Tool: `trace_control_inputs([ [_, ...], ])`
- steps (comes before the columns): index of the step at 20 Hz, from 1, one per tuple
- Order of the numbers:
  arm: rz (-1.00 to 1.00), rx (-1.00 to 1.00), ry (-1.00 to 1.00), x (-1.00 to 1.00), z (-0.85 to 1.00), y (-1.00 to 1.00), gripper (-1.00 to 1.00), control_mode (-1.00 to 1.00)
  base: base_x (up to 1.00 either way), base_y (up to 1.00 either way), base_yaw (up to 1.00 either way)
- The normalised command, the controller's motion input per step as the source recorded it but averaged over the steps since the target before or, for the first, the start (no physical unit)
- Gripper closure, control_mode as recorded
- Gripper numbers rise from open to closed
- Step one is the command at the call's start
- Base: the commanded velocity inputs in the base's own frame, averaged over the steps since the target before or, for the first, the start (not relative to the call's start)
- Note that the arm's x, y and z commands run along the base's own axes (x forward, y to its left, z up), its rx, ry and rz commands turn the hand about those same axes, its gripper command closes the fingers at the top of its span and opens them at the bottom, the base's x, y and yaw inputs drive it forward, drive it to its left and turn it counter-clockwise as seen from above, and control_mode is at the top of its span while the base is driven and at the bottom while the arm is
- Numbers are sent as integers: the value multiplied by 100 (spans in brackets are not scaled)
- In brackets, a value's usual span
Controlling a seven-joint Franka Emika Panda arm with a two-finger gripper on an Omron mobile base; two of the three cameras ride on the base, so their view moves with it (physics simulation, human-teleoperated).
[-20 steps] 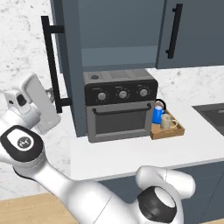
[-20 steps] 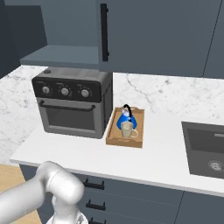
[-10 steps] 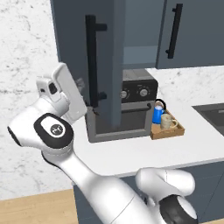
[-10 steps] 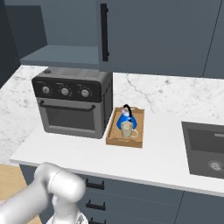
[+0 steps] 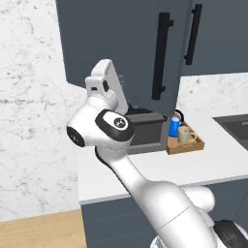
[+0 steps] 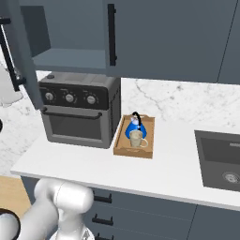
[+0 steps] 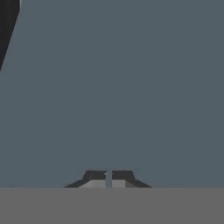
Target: Pick the kettle from the counter and place it on the tray. Then pick the mug from the cabinet and place it on the tray. Then close the cabinet doors.
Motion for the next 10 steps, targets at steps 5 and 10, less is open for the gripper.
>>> trace_control_inputs([
  [5, 28, 0, -6, 97, 59, -69, 100, -100, 0, 0, 0],
  [10, 22, 8, -1, 100, 86, -33, 100, -100, 0, 0, 0],
])
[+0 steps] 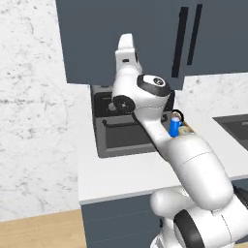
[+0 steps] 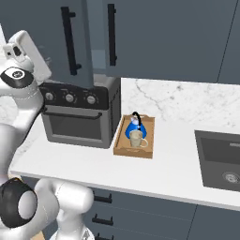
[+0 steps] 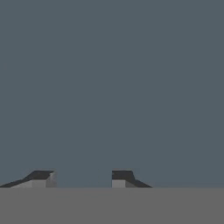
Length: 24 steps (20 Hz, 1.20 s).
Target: Pick the kettle from the counter and place it on the tray. Then pick the mug from the cabinet and place it on the tray. Then close the cabinet doors.
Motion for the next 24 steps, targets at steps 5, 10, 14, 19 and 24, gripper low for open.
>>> trace_control_inputs([
  [5, 21, 13, 0, 100, 62, -30, 100, -100, 0, 0, 0],
  [10, 17, 3, -14, 86, -3, -28, 100, -100, 0, 0, 0],
  [14, 8, 0, -15, 81, -14, -29, 100, -100, 0, 0, 0],
  [19, 3, 0, -1, 77, -1, -27, 100, -100, 0, 0, 0],
  [24, 0, 0, 10, 46, -1, -9, 100, -100, 0, 0, 0],
])
